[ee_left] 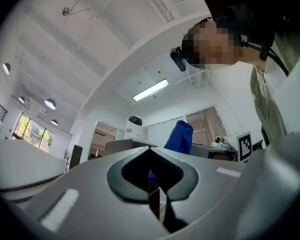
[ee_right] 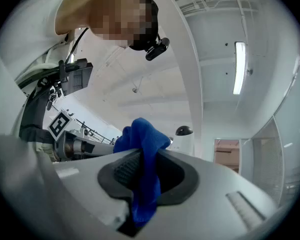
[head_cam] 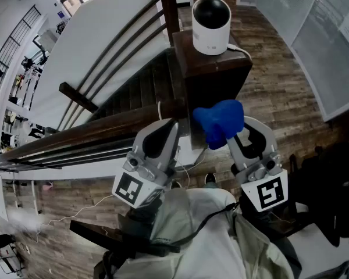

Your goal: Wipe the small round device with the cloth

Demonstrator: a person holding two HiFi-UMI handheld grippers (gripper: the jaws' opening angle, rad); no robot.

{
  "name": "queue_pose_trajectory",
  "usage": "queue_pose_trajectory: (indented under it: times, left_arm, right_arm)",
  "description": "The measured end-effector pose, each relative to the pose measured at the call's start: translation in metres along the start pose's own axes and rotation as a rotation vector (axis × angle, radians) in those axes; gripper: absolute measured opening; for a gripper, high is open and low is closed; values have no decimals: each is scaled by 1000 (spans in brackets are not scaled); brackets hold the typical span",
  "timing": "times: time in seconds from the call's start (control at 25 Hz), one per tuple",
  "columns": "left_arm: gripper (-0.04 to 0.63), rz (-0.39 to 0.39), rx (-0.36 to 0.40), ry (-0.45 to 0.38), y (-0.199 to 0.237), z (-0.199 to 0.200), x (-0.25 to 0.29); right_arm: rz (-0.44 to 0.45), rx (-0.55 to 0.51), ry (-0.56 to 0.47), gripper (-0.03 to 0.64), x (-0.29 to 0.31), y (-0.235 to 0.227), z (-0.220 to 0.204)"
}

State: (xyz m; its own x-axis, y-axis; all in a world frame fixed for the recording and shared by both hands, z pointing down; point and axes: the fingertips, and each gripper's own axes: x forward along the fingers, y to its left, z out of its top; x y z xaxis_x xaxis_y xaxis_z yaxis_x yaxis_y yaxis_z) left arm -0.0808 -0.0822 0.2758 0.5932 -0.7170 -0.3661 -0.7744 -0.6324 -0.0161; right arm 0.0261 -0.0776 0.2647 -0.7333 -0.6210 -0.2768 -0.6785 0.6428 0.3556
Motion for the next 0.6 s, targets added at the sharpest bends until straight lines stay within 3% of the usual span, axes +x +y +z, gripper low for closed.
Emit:
queue_pose_trajectory:
  times: [0.6]
  left_arm:
    - [-5,-8,-20,10,12,0,-11]
  right_arm:
    - [-17,25,-11,68,11,10,-1]
